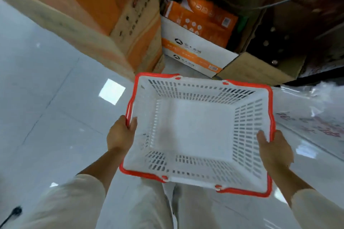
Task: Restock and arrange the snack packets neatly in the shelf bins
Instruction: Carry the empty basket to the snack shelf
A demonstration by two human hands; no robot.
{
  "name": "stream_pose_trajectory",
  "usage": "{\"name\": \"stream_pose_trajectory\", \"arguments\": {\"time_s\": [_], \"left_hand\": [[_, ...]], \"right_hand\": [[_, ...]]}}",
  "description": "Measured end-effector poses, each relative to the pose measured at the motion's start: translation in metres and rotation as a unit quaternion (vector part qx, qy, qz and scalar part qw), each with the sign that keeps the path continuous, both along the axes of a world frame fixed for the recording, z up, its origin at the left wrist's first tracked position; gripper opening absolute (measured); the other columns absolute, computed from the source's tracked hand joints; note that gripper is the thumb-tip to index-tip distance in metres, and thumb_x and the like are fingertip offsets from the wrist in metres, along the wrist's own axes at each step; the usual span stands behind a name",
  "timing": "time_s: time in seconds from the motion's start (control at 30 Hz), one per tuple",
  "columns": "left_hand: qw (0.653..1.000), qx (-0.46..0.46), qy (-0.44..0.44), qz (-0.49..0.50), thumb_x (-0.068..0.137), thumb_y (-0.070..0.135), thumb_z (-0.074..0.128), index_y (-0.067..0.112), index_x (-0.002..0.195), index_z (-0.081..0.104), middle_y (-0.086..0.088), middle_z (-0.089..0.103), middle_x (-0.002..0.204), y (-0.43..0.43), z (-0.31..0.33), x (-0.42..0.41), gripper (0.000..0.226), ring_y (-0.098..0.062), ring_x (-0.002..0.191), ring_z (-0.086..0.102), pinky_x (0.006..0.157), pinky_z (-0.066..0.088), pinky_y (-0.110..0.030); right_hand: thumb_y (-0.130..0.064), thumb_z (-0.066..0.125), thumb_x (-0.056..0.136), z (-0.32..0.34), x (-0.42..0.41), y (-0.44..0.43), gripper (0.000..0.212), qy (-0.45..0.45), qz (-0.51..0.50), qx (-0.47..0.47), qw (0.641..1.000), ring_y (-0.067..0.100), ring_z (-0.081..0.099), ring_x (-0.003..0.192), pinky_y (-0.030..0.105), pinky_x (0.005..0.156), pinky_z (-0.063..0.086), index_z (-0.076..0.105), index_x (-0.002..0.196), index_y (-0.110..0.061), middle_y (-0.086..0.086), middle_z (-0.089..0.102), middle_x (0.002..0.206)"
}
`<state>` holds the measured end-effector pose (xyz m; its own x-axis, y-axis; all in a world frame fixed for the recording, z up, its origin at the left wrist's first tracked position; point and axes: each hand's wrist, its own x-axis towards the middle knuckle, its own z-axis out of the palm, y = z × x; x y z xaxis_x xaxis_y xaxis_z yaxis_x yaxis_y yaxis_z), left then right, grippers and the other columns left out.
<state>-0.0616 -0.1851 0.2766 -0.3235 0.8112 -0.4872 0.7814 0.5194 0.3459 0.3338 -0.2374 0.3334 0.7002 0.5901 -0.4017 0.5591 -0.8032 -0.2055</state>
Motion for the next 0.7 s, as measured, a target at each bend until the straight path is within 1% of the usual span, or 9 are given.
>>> {"name": "stream_pose_trajectory", "arguments": {"time_s": [0.07, 0.17, 0.27, 0.37, 0.5, 0.57, 0.7], "left_hand": [[0.998, 0.001, 0.007, 0.055, 0.098, 0.050, 0.045, 0.012, 0.081, 0.052, -0.002, 0.056, 0.071, -0.025, 0.020, -0.018, 0.042, -0.026, 0.068, 0.056, 0.061, 0.039, -0.031], [0.988, 0.023, 0.026, 0.150, 0.098, 0.048, 0.047, 0.014, 0.078, 0.051, 0.002, 0.052, 0.068, -0.062, 0.052, -0.053, 0.039, -0.024, 0.067, 0.052, 0.061, 0.036, -0.032], [0.975, 0.028, 0.037, 0.216, 0.097, 0.048, 0.049, 0.019, 0.074, 0.047, 0.004, 0.050, 0.066, -0.101, 0.078, -0.098, 0.037, -0.022, 0.066, 0.050, 0.060, 0.033, -0.031], [0.962, 0.053, 0.035, 0.265, 0.097, 0.052, 0.047, 0.022, 0.072, 0.045, 0.002, 0.054, 0.066, -0.138, 0.095, -0.149, 0.040, -0.023, 0.064, 0.054, 0.055, 0.033, -0.031], [0.937, 0.078, 0.033, 0.339, 0.097, 0.050, 0.050, 0.016, 0.076, 0.053, 0.001, 0.057, 0.067, -0.181, 0.116, -0.220, 0.040, -0.019, 0.062, 0.053, 0.052, 0.032, -0.029], [0.927, 0.085, 0.031, 0.364, 0.097, 0.049, 0.050, 0.015, 0.079, 0.055, 0.000, 0.058, 0.068, -0.199, 0.124, -0.260, 0.040, -0.020, 0.062, 0.054, 0.052, 0.033, -0.029], [0.907, 0.106, 0.033, 0.406, 0.096, 0.049, 0.052, 0.019, 0.076, 0.052, 0.002, 0.055, 0.066, -0.227, 0.136, -0.347, 0.037, -0.021, 0.063, 0.054, 0.052, 0.031, -0.029]], "right_hand": [[-0.036, 0.050, 0.098, 0.017, -0.018, 0.002, 0.035, 0.007, 0.039, 0.005, 0.999, 0.038, 0.060, 0.090, 0.039, 0.074, 0.040, 0.055, 0.103, -0.002, 0.021, 0.064, 0.102], [-0.038, 0.050, 0.097, 0.034, -0.054, 0.010, 0.039, 0.036, 0.101, 0.015, 0.994, 0.041, 0.060, 0.097, 0.044, 0.079, 0.044, 0.055, 0.108, -0.001, 0.023, 0.064, 0.108], [-0.036, 0.051, 0.097, 0.048, -0.101, 0.018, 0.038, 0.054, 0.159, 0.024, 0.985, 0.043, 0.060, 0.100, 0.043, 0.080, 0.043, 0.055, 0.109, 0.000, 0.024, 0.064, 0.112], [-0.032, 0.055, 0.096, 0.062, -0.157, 0.025, 0.036, 0.076, 0.214, 0.046, 0.973, 0.044, 0.061, 0.097, 0.045, 0.078, 0.045, 0.057, 0.109, 0.002, 0.027, 0.065, 0.109], [-0.032, 0.056, 0.095, 0.077, -0.242, 0.035, 0.034, 0.092, 0.279, 0.051, 0.955, 0.043, 0.062, 0.092, 0.041, 0.072, 0.044, 0.059, 0.106, 0.000, 0.025, 0.066, 0.104], [-0.034, 0.055, 0.095, 0.083, -0.291, 0.040, 0.033, 0.099, 0.315, 0.052, 0.943, 0.041, 0.063, 0.089, 0.043, 0.072, 0.049, 0.059, 0.106, -0.003, 0.023, 0.067, 0.103], [-0.037, 0.053, 0.095, 0.100, -0.394, 0.047, 0.033, 0.106, 0.352, 0.049, 0.929, 0.040, 0.063, 0.090, 0.043, 0.074, 0.050, 0.058, 0.107, -0.007, 0.019, 0.066, 0.103]]}}
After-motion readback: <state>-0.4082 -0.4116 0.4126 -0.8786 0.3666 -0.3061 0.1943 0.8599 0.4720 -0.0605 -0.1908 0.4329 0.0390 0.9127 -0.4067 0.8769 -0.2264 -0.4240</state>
